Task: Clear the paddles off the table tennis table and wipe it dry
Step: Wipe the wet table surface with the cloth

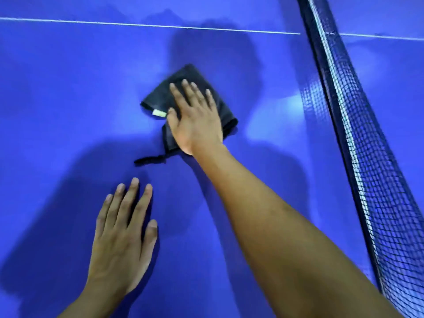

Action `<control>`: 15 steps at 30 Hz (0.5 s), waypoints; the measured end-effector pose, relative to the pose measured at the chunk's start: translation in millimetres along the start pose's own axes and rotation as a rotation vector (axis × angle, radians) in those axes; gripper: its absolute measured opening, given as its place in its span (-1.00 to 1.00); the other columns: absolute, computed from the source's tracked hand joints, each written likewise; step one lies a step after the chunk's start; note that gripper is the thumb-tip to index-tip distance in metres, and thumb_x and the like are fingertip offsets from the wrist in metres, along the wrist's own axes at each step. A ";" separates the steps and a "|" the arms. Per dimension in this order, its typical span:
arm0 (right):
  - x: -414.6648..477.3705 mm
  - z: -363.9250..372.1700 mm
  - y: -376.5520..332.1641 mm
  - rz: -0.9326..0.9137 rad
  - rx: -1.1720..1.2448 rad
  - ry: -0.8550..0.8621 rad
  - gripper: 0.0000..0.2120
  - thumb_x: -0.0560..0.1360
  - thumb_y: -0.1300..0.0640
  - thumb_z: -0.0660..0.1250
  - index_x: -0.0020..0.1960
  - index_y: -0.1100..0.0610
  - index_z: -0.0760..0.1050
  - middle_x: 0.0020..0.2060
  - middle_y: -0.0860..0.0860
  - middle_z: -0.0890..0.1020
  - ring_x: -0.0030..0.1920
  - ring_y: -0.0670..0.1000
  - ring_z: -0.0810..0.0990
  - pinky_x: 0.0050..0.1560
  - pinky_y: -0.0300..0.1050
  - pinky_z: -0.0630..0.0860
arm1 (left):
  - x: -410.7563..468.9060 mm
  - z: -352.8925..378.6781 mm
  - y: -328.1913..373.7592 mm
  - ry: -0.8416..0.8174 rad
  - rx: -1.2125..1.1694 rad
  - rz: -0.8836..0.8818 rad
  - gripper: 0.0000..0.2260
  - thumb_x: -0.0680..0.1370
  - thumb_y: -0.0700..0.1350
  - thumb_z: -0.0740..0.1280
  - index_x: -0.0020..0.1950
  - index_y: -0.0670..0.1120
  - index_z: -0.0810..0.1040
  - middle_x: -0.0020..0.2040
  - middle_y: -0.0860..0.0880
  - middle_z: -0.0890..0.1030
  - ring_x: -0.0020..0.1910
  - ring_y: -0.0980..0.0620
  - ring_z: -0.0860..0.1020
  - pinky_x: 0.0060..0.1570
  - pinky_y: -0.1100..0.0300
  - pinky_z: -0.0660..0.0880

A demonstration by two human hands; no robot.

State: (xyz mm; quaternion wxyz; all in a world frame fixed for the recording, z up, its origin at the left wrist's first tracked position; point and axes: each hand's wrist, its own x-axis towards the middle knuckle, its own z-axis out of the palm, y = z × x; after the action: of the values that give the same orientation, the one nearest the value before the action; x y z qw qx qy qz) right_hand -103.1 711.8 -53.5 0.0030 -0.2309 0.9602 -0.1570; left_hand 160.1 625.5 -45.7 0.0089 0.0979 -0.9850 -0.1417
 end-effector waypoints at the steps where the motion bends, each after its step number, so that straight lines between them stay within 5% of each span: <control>1: -6.0 -10.0 28.1 0.047 -0.005 0.025 -0.43 0.65 -0.10 0.07 0.64 -0.04 0.19 0.63 0.02 0.21 0.63 0.01 0.10 0.62 0.06 -0.10 | 0.4 1.8 6.8 0.002 0.003 -0.026 -0.44 0.63 0.05 0.05 0.61 -0.12 0.25 0.63 -0.14 0.20 0.62 -0.17 0.13 0.60 -0.11 0.02; 8: -64.2 -73.9 203.9 0.357 -0.106 0.081 -0.43 0.66 -0.10 0.05 0.66 -0.02 0.15 0.64 0.06 0.17 0.63 0.06 0.11 0.62 0.07 -0.09 | 1.5 3.0 19.8 0.016 -0.001 -0.081 -0.44 0.62 0.04 0.05 0.61 -0.09 0.26 0.63 -0.10 0.20 0.63 -0.16 0.12 0.60 -0.10 -0.01; 15: -90.5 -87.0 229.8 0.461 -0.097 0.110 -0.42 0.66 -0.11 0.03 0.66 -0.02 0.13 0.65 0.06 0.14 0.64 0.05 0.07 0.63 0.08 -0.07 | -0.1 3.4 19.0 -0.002 0.010 -0.100 -0.44 0.63 0.06 0.03 0.62 -0.08 0.25 0.64 -0.09 0.19 0.64 -0.13 0.09 0.60 -0.13 0.02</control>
State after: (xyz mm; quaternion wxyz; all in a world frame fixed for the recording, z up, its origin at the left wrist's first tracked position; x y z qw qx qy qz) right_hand -130.8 972.1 -46.4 -0.0245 0.0036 0.9927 -0.1181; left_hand 156.5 644.4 -43.7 0.0003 0.1470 -0.9796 -0.1369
